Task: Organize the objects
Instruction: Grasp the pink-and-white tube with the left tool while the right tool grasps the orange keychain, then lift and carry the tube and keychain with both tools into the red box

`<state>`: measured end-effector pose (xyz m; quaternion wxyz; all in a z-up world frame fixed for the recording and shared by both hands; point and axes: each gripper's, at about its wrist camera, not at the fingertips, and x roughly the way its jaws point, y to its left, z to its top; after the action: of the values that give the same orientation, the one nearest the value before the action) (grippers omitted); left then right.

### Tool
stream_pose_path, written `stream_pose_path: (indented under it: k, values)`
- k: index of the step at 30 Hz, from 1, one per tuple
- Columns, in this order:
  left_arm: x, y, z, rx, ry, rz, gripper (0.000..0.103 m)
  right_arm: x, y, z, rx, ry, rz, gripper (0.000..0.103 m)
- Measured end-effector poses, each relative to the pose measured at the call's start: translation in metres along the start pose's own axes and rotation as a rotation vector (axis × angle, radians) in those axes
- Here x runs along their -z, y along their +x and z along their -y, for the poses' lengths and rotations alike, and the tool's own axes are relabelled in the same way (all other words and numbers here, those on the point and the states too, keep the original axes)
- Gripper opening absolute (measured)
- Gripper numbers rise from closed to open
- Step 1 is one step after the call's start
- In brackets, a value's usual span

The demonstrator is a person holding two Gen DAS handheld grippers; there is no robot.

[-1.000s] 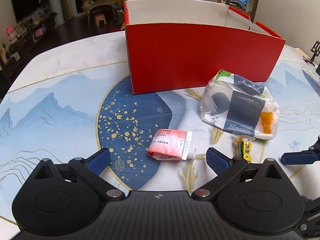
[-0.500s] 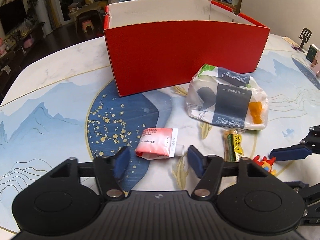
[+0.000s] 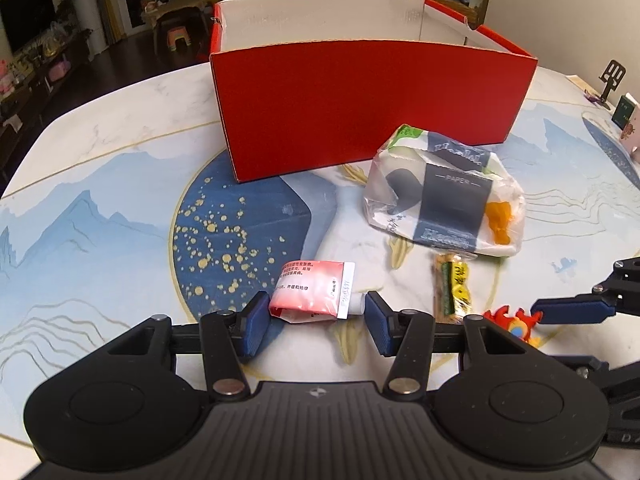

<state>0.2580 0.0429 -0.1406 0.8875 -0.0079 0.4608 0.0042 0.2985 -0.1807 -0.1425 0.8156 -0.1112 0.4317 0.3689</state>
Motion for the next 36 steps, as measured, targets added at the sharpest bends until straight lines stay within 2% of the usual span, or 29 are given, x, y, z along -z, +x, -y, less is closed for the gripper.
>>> stream_pose_path:
  k: [10, 20, 28, 36]
  values:
    - [0.014, -0.031, 0.007, 0.06, -0.048, 0.0, 0.051, 0.002, -0.025, -0.004, -0.003, -0.004, 0.024, 0.037]
    - [0.015, -0.067, 0.02, 0.127, -0.07, 0.017, 0.051, -0.012, -0.067, -0.002, 0.005, 0.021, 0.103, 0.037]
    - [0.002, -0.095, 0.026, 0.161, -0.07, 0.06, 0.051, -0.03, -0.092, 0.002, 0.025, 0.008, 0.156, 0.037]
    - [-0.025, -0.117, 0.038, 0.178, -0.017, 0.108, 0.051, -0.058, -0.115, 0.01, 0.044, -0.005, 0.215, 0.037]
